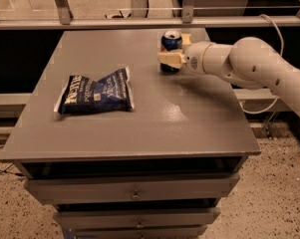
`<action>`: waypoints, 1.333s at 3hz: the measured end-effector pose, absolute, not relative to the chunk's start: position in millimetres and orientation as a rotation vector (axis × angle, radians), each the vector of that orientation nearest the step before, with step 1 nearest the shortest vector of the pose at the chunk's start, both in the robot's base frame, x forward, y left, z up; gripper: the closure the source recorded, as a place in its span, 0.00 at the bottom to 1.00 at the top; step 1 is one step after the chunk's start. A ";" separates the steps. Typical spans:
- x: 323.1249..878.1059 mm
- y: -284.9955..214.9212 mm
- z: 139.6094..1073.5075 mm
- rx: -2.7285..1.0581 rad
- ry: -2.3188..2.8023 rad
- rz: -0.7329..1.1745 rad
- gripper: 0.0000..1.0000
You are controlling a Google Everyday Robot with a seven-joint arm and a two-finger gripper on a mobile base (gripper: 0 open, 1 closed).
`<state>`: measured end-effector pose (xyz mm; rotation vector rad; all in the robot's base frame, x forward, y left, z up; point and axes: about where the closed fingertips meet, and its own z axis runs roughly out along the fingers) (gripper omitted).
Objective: Move pepsi can near blue chip bag
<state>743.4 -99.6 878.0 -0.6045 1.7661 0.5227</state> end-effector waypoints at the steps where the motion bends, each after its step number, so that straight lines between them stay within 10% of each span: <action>1: 757.0 -115.4 892.1 -0.675 1.707 0.470 0.00; 4: 781.1 -156.3 940.9 -0.765 1.555 0.369 0.00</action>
Offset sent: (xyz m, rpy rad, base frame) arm 0.0624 -0.0755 0.0666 -0.2072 -0.3137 0.0703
